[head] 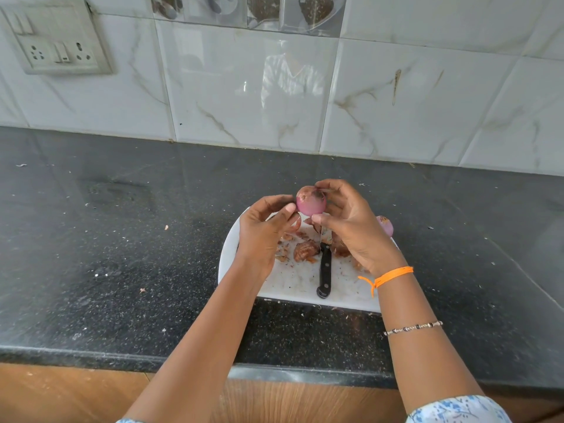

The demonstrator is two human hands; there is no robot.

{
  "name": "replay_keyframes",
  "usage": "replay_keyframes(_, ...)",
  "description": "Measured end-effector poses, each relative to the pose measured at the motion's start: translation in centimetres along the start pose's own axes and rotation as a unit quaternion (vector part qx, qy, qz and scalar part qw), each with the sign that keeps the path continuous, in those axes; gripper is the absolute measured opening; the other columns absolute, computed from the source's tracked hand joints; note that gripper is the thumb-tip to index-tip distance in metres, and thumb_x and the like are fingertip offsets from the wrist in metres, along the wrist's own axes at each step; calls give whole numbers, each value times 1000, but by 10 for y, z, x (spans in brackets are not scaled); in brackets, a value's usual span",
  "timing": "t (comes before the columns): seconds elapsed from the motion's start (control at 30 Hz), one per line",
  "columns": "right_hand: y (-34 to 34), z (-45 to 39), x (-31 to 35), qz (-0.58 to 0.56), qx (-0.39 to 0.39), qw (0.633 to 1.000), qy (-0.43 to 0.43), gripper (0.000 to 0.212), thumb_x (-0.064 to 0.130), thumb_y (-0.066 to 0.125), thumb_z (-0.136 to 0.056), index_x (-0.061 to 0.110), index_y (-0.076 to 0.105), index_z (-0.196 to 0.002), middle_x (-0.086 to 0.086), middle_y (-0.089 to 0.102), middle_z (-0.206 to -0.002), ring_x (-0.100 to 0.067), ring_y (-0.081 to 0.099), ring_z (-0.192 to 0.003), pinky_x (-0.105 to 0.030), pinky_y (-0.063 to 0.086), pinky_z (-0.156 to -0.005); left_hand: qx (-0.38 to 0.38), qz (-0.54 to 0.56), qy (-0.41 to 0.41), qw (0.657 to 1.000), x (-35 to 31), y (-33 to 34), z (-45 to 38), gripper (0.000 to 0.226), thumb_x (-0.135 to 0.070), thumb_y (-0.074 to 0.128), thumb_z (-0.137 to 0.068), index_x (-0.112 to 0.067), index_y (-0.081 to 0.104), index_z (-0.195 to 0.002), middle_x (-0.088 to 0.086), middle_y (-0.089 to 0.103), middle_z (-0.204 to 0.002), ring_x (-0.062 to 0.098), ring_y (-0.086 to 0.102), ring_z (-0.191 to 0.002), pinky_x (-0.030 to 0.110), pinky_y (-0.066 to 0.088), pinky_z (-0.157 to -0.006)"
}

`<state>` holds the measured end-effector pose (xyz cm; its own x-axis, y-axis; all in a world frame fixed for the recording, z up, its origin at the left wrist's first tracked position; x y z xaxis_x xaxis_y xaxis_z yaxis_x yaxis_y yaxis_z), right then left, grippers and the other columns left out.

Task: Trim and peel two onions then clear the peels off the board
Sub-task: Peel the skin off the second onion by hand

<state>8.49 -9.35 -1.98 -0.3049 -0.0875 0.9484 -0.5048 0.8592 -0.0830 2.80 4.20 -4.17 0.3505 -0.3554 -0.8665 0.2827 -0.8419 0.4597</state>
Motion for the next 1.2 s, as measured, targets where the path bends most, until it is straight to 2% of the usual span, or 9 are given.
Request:
replay_keyframes(0.17, 2, 2, 2, -139, 35, 989, 42, 31, -2, 49, -92, 13, 54, -119, -7, 63, -116, -20, 66, -102, -32, 54, -91, -7, 33, -10, 999, 0, 0, 0, 22, -4, 45, -97, -8, 66, -92, 0, 67, -65, 6, 62, -57, 17, 53, -57)
replay_keyframes(0.3, 4, 3, 1, -156, 56, 983, 79, 27, 19, 46, -92, 13, 57, -115, -10, 67, -105, -19, 68, -88, -27, 56, -79, -16, 2, -9, 1000, 1, 1, 0, 30, -19, 39, -101, -10, 66, -94, 0, 63, -64, 8, 59, -56, 21, 52, -57)
replay_keyframes(0.5, 4, 5, 0, -109, 44, 988, 105, 33, 28, 36, -99, 8, 62, -101, -6, 74, -80, -13, 69, -72, -21, 55, -66, 39, -37, -5, 999, 2, 5, 0, 25, -27, 67, -82, -15, 66, -103, 4, 67, -94, 17, 63, -79, 35, 54, -77)
replay_keyframes(0.6, 3, 5, 0, -81, 40, 990, 113, 36, 30, 36, -100, 10, 65, -96, -6, 73, -77, -13, 68, -71, -20, 55, -65, 40, -76, -9, 996, 3, 8, 2, 30, -23, 80, -70, -19, 68, -98, -6, 68, -89, 22, 63, -90, 37, 54, -84)
replay_keyframes(0.77, 1, 5, 0, -59, 25, 989, 131, 41, 37, 37, -99, 10, 68, -92, -11, 72, -79, -14, 69, -70, -20, 55, -67, 51, -38, -11, 998, 1, 8, 3, 11, -8, 60, -87, -11, 67, -95, -3, 71, -78, 11, 64, -69, 22, 55, -64)
replay_keyframes(0.9, 1, 5, -1, -52, 13, 987, 150, 44, 41, 38, -98, 8, 67, -95, -13, 72, -82, -15, 68, -72, -21, 54, -68, 36, -40, -18, 998, 4, 5, 1, 22, -2, 44, -97, -7, 65, -96, 6, 65, -75, 8, 63, -57, 21, 54, -57)
replay_keyframes(1.0, 2, 7, 1, -48, 16, 985, 162, 41, 38, 37, -99, 9, 66, -90, -6, 73, -72, -12, 69, -67, -19, 54, -66, -5, -93, -19, 995, 4, 3, 1, 26, -12, 39, -101, -11, 66, -97, -3, 60, -61, 6, 55, -51, 24, 48, -57)
replay_keyframes(1.1, 3, 8, 1, -57, 32, 982, 177, 40, 36, 39, -100, 8, 67, -93, -8, 74, -79, -15, 70, -74, -21, 56, -71, -20, -243, 78, 967, -4, 8, 4, 17, -25, 60, -91, -19, 61, -107, -9, 61, -79, 2, 56, -67, 18, 45, -63)
replay_keyframes(1.2, 4, 9, 0, -73, 44, 979, 187, 39, 35, 43, -98, 5, 66, -107, -15, 73, -98, -20, 70, -90, -29, 56, -83, 5, -358, 169, 918, -2, 14, 8, 55, -43, 80, -64, -25, 58, -111, -9, 55, -101, 4, 57, -87, 16, 47, -74)
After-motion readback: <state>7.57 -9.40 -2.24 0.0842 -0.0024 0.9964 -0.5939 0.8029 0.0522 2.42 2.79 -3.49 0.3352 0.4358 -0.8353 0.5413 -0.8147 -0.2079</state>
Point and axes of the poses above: each hand's wrist, its own z-axis away from the middle knuckle, its own y-axis out of the palm, x = y × z, the point moved 3 cm from there along -z, towards the middle knuckle
